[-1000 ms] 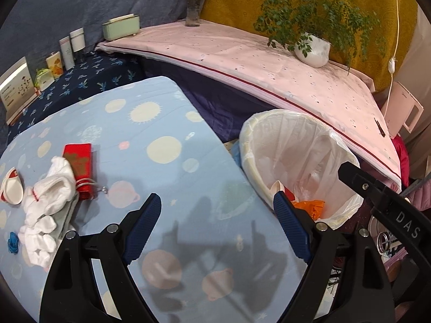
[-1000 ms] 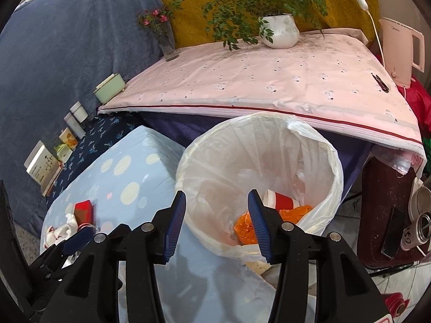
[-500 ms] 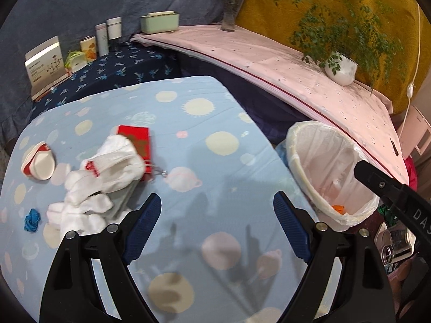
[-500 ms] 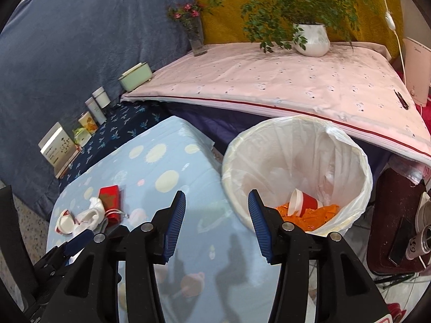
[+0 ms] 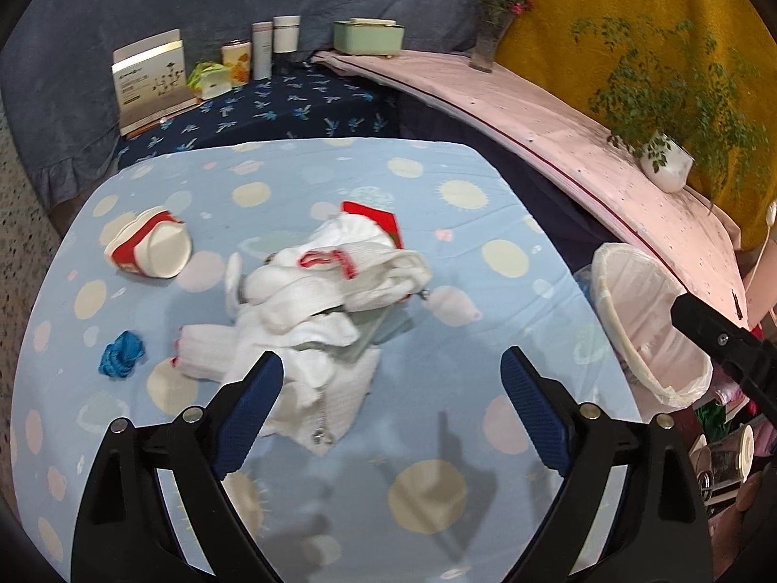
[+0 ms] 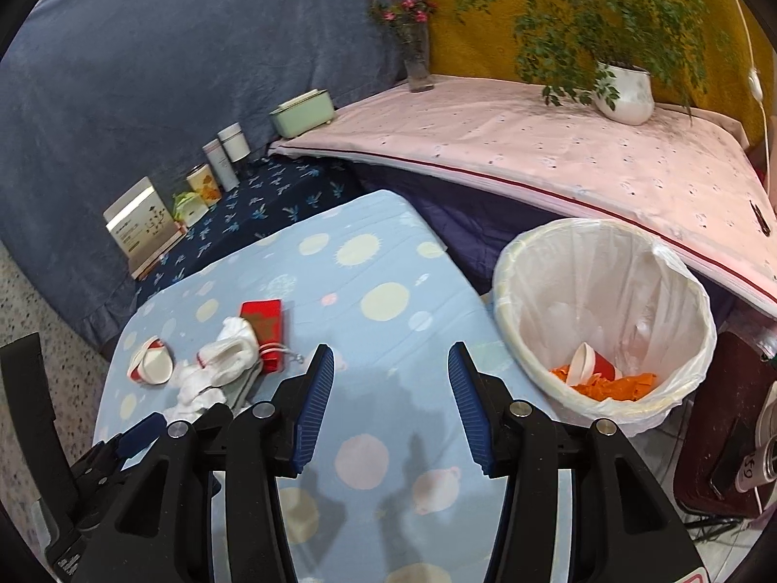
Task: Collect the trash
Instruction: 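Move both grippers back over the white gloves on the table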
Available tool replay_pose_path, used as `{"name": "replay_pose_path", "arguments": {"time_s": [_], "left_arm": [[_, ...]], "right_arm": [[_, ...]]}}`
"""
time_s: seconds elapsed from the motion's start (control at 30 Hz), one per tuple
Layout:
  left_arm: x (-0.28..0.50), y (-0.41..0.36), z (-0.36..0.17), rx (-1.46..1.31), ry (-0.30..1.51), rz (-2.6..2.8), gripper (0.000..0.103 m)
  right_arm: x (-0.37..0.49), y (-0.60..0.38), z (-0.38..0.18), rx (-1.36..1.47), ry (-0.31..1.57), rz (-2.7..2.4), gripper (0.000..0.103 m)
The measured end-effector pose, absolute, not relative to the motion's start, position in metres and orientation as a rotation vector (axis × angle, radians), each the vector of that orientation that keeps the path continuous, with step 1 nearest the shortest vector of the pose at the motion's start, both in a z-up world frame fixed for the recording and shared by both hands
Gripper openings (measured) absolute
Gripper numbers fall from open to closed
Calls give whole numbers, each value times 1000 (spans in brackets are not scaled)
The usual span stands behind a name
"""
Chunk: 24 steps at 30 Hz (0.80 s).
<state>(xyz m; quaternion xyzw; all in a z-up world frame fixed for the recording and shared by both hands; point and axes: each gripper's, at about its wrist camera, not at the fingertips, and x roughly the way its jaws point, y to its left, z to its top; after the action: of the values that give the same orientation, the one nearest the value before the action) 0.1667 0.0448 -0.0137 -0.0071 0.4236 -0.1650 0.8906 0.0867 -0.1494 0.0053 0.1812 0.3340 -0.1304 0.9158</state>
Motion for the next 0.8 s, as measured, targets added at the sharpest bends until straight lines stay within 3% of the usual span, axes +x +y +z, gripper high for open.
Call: {"name": "replay_pose_path", "arguments": {"time_s": [0.8], "left_arm": [[193,133,-42,-121,955,-223,87]], "right_arm": [[134,-57,-10,278,769,-140,52]]}}
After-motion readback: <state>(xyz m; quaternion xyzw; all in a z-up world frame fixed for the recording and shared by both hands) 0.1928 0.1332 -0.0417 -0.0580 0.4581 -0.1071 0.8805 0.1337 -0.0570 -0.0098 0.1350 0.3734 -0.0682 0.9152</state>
